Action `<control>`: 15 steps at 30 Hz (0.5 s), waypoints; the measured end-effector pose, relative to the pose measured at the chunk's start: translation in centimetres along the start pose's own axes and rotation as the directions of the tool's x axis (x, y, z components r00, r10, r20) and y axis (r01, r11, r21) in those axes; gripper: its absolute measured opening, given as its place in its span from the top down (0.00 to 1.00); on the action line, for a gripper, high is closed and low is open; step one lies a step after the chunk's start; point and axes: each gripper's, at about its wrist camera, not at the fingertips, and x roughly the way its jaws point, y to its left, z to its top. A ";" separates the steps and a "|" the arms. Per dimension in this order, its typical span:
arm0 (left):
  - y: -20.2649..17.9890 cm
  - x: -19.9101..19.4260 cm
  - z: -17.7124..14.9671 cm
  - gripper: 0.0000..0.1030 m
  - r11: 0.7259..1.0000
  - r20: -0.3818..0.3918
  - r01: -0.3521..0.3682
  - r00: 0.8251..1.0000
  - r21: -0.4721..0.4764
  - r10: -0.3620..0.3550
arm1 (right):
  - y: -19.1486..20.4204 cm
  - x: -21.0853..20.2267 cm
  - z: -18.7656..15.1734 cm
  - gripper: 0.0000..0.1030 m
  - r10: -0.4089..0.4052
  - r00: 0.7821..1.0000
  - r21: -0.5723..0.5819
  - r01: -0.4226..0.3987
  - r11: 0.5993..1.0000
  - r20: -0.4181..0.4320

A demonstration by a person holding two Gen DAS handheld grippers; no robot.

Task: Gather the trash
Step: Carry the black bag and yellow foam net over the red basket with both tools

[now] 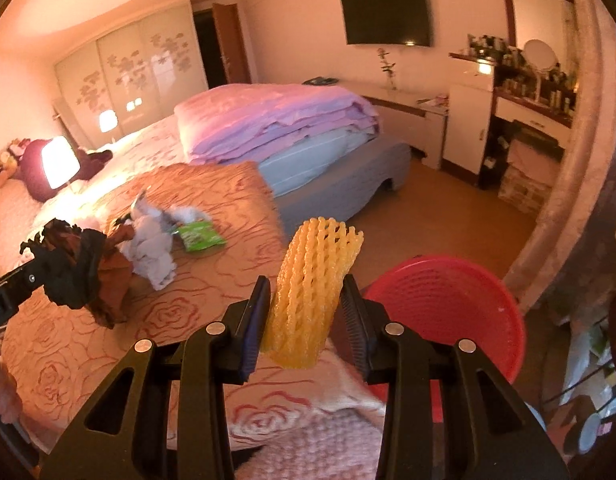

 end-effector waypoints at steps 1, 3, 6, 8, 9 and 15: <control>-0.5 0.2 0.1 0.64 1.000 -0.003 0.006 1.000 0.012 -0.006 | -0.4 -0.3 0.2 0.65 -0.011 1.000 0.000 0.011 1.000 0.008; -1.7 0.9 0.4 0.64 0.999 -0.011 0.025 1.000 0.037 -0.024 | -1.3 -0.6 0.4 0.65 -0.033 0.999 0.002 0.033 0.999 0.018; -3.5 1.9 0.7 0.64 0.996 -0.024 0.051 0.999 0.067 -0.049 | -2.4 -0.8 0.4 0.65 -0.058 0.998 0.010 0.058 0.998 0.023; -4.8 2.7 0.9 0.64 0.994 -0.032 0.069 0.997 0.087 -0.067 | -3.4 -0.9 0.5 0.65 -0.075 0.997 0.025 0.074 0.997 0.021; -5.5 3.1 1.1 0.64 0.992 -0.035 0.079 0.997 0.100 -0.075 | -3.9 -1.0 0.6 0.65 -0.086 0.996 0.030 0.085 0.996 0.023; -8.8 5.2 1.5 0.64 0.981 -0.064 0.130 0.991 0.146 -0.121 | -6.6 -1.6 0.8 0.65 -0.134 0.990 0.056 0.132 0.990 0.040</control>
